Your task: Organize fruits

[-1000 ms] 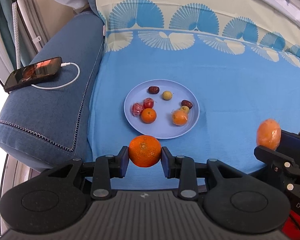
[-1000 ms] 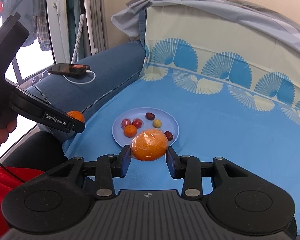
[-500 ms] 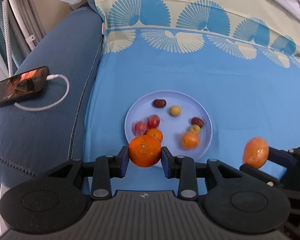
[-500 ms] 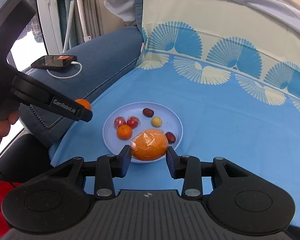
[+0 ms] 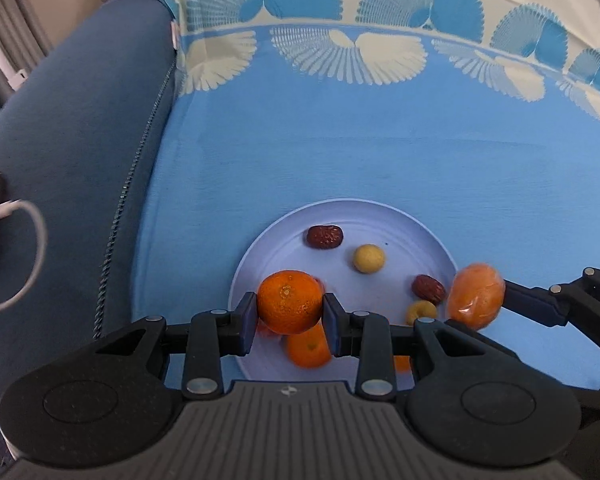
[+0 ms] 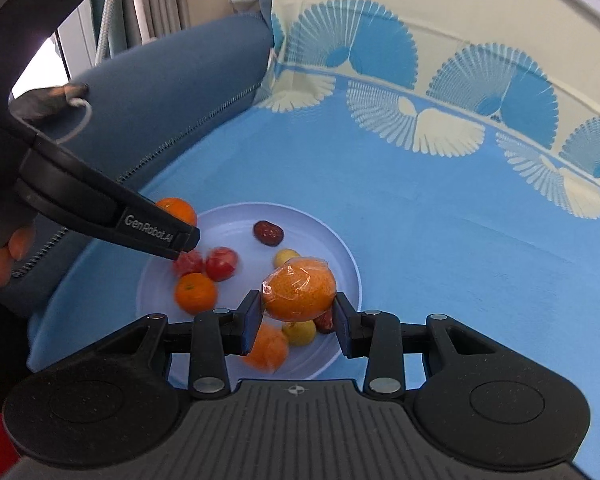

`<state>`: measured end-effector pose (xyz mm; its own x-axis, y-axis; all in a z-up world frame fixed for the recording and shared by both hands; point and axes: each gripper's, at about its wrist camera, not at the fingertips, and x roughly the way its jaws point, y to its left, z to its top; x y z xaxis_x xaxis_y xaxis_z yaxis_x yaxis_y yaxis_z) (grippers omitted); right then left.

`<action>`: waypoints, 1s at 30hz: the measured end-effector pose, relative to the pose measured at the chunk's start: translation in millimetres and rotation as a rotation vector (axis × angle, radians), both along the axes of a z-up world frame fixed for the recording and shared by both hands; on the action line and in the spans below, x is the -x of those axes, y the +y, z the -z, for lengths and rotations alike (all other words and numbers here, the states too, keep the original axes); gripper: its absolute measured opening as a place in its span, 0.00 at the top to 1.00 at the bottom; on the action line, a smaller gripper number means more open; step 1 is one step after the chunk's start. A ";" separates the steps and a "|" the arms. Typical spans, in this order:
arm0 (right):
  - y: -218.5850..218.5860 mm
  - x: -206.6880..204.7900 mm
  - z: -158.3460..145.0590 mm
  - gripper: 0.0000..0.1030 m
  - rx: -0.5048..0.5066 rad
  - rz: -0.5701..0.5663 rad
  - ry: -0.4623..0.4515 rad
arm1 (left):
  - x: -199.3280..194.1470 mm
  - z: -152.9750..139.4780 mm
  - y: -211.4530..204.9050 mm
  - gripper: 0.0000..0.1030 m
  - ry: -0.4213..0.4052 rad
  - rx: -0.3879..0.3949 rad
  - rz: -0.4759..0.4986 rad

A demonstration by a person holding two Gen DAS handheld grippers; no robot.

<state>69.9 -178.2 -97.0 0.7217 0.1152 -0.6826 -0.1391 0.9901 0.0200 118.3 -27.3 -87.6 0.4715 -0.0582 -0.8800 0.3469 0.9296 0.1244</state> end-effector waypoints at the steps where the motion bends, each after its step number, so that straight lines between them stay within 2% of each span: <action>1: 0.2 -6.2 3.9 0.61 0.002 -0.005 0.007 | -4.6 4.3 -1.4 0.63 0.006 -0.005 0.000; 4: 1.8 -21.0 13.9 0.61 0.013 -0.020 0.024 | -17.4 18.0 -5.1 0.62 0.022 -0.021 0.007; 5: 2.6 -26.6 17.7 0.60 0.014 -0.027 0.035 | -20.1 21.8 -5.4 0.55 0.024 -0.020 0.013; 6: 2.9 -32.0 20.3 0.59 0.014 -0.037 0.052 | -22.7 24.4 -6.1 0.44 0.027 -0.018 0.026; 7: 3.3 -37.1 22.5 0.49 0.011 -0.048 0.068 | -24.2 24.7 -7.1 0.13 0.024 -0.017 0.034; 8: 3.4 -39.5 22.7 0.39 0.006 -0.050 0.073 | -24.0 22.7 -7.2 0.01 0.006 -0.025 0.030; 9: 4.0 -40.5 21.0 0.17 0.010 -0.044 0.073 | -20.9 18.5 -6.5 0.00 -0.029 -0.029 0.023; 10: 4.3 -38.9 17.4 0.09 0.022 -0.031 0.062 | -16.5 12.8 -5.2 0.00 -0.058 -0.030 0.032; 14: 3.9 -16.0 2.7 0.08 0.032 -0.005 0.035 | 2.8 -1.1 0.1 0.00 -0.047 -0.071 0.054; 20: 11.4 39.8 -12.7 0.03 0.025 0.048 0.012 | 44.3 -18.2 21.0 0.00 -0.025 -0.036 -0.009; 25: 14.6 75.3 -25.7 0.03 0.020 0.105 -0.020 | 78.4 -37.4 31.3 0.00 -0.071 -0.010 -0.039; 30: 20.0 103.7 -34.2 0.03 0.036 0.128 -0.065 | 109.7 -53.3 33.9 0.00 -0.152 -0.028 -0.042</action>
